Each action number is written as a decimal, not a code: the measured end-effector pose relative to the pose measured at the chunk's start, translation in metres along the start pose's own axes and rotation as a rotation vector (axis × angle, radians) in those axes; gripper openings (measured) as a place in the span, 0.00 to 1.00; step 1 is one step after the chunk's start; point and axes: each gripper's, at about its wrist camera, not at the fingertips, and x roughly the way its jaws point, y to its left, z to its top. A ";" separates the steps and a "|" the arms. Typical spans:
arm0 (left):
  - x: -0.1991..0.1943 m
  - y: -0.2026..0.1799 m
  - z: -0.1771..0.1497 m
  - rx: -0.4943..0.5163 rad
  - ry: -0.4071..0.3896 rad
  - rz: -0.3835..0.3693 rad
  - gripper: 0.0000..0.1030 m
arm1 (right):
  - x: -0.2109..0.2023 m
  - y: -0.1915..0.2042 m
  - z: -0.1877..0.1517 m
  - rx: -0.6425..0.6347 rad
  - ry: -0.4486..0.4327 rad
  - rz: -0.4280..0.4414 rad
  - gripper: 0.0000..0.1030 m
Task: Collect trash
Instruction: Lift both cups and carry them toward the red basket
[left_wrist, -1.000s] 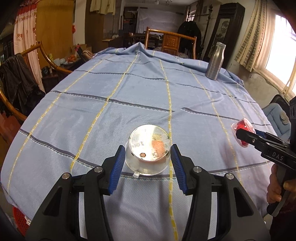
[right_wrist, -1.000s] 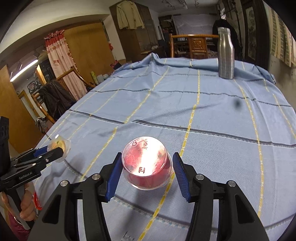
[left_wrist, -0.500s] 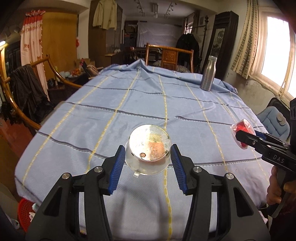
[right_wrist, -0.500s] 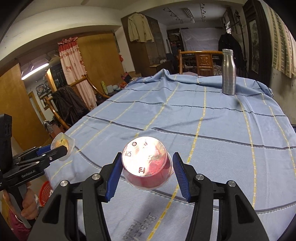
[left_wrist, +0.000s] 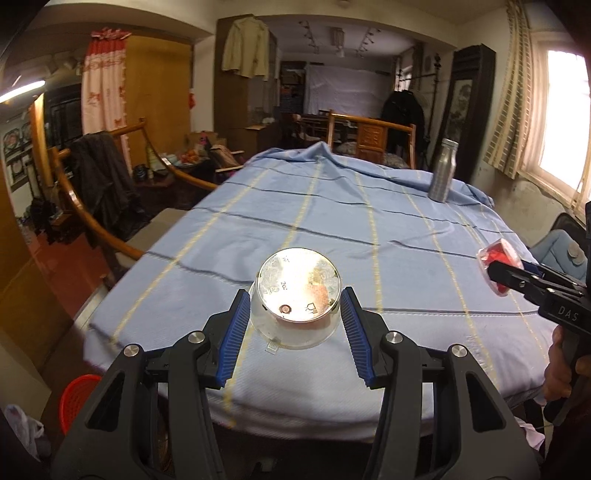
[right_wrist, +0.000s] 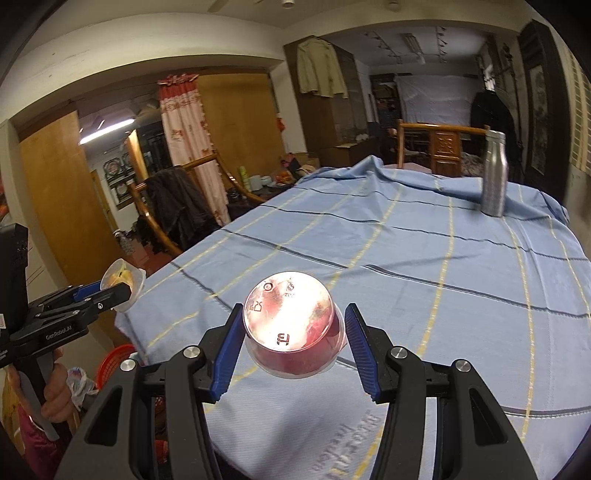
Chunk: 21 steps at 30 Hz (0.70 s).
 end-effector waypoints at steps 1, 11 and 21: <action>-0.003 0.009 -0.003 -0.010 0.001 0.014 0.49 | 0.001 0.007 0.001 -0.010 0.001 0.009 0.53; -0.019 0.112 -0.035 -0.128 0.043 0.185 0.49 | 0.028 0.067 0.007 -0.092 0.061 0.114 0.53; -0.028 0.256 -0.107 -0.389 0.123 0.382 0.49 | 0.073 0.143 0.011 -0.184 0.155 0.228 0.53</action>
